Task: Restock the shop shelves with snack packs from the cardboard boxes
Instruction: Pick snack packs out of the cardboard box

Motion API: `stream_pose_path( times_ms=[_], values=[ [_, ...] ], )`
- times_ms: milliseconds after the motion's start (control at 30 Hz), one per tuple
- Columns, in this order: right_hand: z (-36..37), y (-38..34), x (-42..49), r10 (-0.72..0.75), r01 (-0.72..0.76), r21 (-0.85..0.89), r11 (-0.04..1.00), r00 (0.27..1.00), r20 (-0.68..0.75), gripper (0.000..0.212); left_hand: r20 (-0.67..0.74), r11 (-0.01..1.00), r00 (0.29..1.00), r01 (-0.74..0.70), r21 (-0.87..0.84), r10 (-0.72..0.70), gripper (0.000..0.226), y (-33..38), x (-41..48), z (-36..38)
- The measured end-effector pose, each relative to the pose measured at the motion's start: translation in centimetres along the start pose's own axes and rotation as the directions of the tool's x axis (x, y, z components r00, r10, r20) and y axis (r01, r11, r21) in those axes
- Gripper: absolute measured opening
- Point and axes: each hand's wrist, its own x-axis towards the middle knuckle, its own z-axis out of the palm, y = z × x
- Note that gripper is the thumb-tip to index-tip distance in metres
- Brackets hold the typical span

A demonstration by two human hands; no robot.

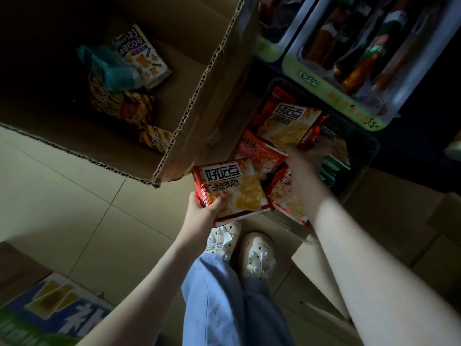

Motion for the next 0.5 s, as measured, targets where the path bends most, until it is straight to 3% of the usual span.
stream_pose_path(
  times_ms=[100, 200, 267, 367, 500],
  values=[
    [-2.6, -0.4, -2.6, 0.073, -0.077, 0.030, 0.997, 0.992, 0.103, 0.044, -0.008, 0.999, 0.999, 0.031, 0.016, -0.031, 0.050, 0.5, -2.4, -0.3],
    [-7.4, -1.7, -7.6, 0.148, -0.157, 0.071, 0.985, 0.982, 0.122, 0.060, 0.017, 0.997, 0.998, 0.056, 0.053, -0.057, 0.049, 2.0, -6.7, -0.2],
    [-10.9, -3.5, -11.8, 0.132, -0.143, 0.051, 0.988, 0.976, 0.173, 0.067, 0.077, 0.994, 0.994, 0.068, 0.088, -0.075, 0.046, 4.1, -10.4, -0.1],
    [-15.7, -7.0, -18.5, 0.121, -0.149, 0.094, 0.984, 0.958, 0.259, 0.042, 0.155, 0.991, 0.985, 0.063, 0.121, -0.081, 0.037, 8.3, -16.2, -0.7],
    [-20.4, -13.0, -27.1, 0.020, -0.082, 0.174, 0.981, 0.944, 0.329, 0.043, 0.177, 0.992, 0.984, -0.015, 0.122, -0.007, 0.036, 15.0, -24.6, -2.6]
  ],
)
